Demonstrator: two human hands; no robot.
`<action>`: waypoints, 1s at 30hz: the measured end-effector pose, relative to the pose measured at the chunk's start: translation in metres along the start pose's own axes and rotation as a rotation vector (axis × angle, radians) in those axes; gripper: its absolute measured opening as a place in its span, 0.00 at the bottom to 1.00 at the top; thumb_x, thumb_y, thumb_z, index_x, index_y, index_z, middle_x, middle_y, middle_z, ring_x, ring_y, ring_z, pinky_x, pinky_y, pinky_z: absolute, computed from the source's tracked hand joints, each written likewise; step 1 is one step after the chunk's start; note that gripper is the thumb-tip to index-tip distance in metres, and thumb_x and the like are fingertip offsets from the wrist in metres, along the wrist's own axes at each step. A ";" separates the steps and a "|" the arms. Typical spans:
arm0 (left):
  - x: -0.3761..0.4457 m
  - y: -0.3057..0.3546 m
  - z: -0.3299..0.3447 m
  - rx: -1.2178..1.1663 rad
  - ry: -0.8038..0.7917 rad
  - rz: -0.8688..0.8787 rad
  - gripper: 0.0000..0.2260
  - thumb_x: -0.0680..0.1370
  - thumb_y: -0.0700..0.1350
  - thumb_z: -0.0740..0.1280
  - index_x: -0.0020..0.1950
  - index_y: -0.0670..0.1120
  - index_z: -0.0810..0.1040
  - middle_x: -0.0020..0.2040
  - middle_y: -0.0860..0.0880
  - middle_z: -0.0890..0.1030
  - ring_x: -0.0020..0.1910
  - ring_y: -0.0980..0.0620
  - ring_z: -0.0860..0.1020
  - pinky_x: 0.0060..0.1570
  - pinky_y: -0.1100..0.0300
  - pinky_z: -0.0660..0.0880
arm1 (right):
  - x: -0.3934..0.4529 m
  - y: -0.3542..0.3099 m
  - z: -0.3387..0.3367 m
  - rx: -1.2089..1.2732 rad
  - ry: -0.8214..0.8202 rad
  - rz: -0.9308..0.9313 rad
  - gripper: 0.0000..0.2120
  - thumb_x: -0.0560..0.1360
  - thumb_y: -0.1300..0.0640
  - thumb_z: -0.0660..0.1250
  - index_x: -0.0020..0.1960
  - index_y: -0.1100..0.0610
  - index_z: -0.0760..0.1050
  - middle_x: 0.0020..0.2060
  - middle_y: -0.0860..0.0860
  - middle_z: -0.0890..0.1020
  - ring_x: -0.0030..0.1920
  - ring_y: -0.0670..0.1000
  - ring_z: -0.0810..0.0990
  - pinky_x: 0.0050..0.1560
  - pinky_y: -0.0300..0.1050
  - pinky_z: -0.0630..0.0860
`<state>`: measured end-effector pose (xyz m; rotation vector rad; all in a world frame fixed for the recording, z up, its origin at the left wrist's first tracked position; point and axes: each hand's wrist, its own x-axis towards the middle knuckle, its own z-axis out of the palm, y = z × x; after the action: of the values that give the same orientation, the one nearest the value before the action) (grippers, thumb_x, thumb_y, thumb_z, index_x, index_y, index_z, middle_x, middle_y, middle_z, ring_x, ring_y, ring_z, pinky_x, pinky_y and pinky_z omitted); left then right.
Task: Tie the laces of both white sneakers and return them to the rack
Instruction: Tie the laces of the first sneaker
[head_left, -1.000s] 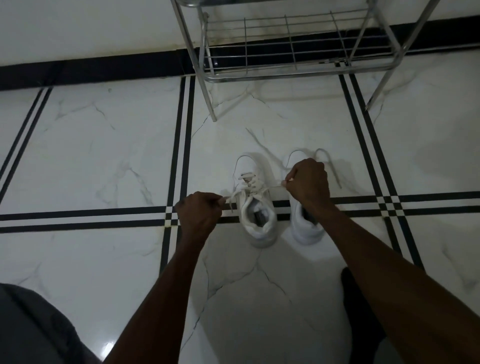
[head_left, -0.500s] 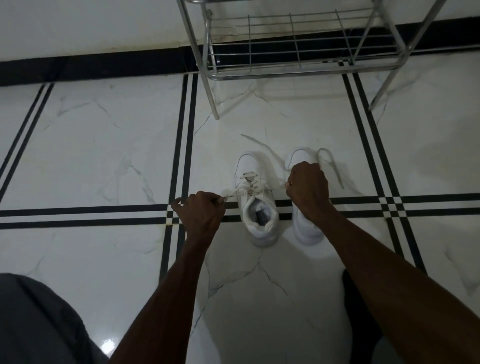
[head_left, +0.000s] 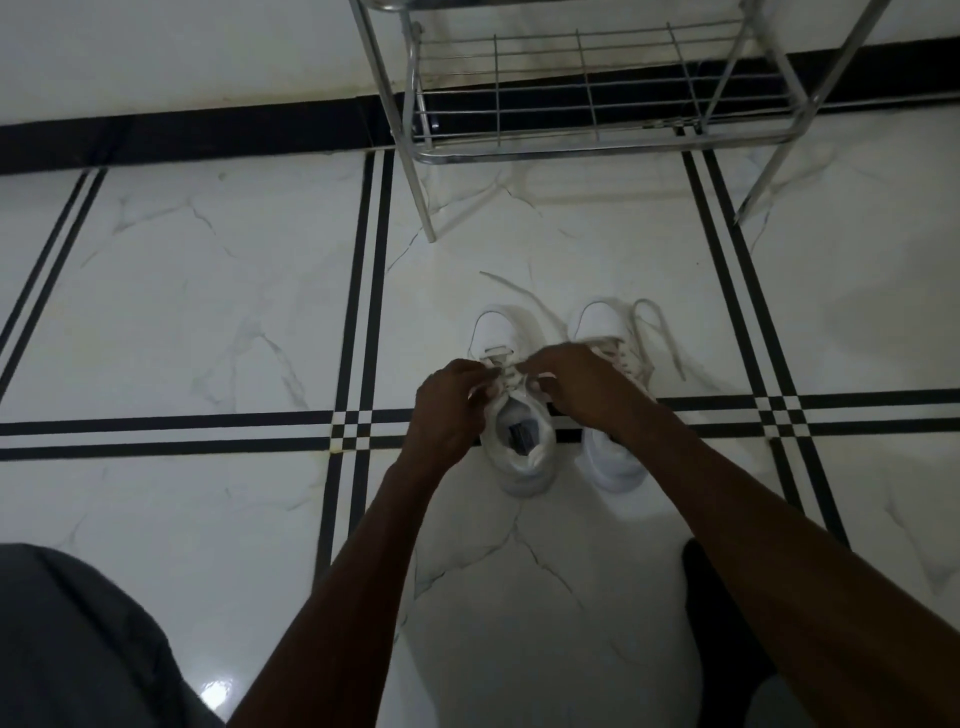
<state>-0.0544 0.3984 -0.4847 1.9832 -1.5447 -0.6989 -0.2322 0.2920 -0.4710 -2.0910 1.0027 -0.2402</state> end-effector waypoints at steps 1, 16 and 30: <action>0.000 -0.001 0.003 0.022 0.019 -0.027 0.15 0.80 0.43 0.68 0.65 0.46 0.84 0.60 0.44 0.84 0.59 0.43 0.83 0.61 0.48 0.79 | -0.003 -0.001 0.002 0.000 0.019 0.032 0.12 0.76 0.66 0.68 0.59 0.64 0.82 0.53 0.62 0.85 0.52 0.60 0.84 0.54 0.47 0.78; -0.024 -0.003 0.029 0.347 0.196 -0.186 0.05 0.79 0.37 0.64 0.50 0.46 0.75 0.44 0.49 0.80 0.53 0.43 0.79 0.73 0.34 0.64 | -0.007 -0.003 0.010 -0.251 -0.007 0.067 0.05 0.75 0.63 0.65 0.50 0.62 0.77 0.46 0.59 0.81 0.45 0.59 0.80 0.44 0.49 0.74; -0.021 -0.018 0.000 0.741 0.266 0.164 0.25 0.65 0.29 0.55 0.58 0.45 0.75 0.32 0.51 0.81 0.45 0.42 0.76 0.60 0.41 0.66 | -0.021 -0.001 0.013 -0.825 0.023 -0.048 0.11 0.58 0.67 0.75 0.36 0.58 0.77 0.31 0.55 0.79 0.33 0.59 0.79 0.43 0.52 0.77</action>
<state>-0.0458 0.4224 -0.4954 2.2764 -1.9336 0.2525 -0.2391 0.3152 -0.4758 -2.8499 1.1918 0.1654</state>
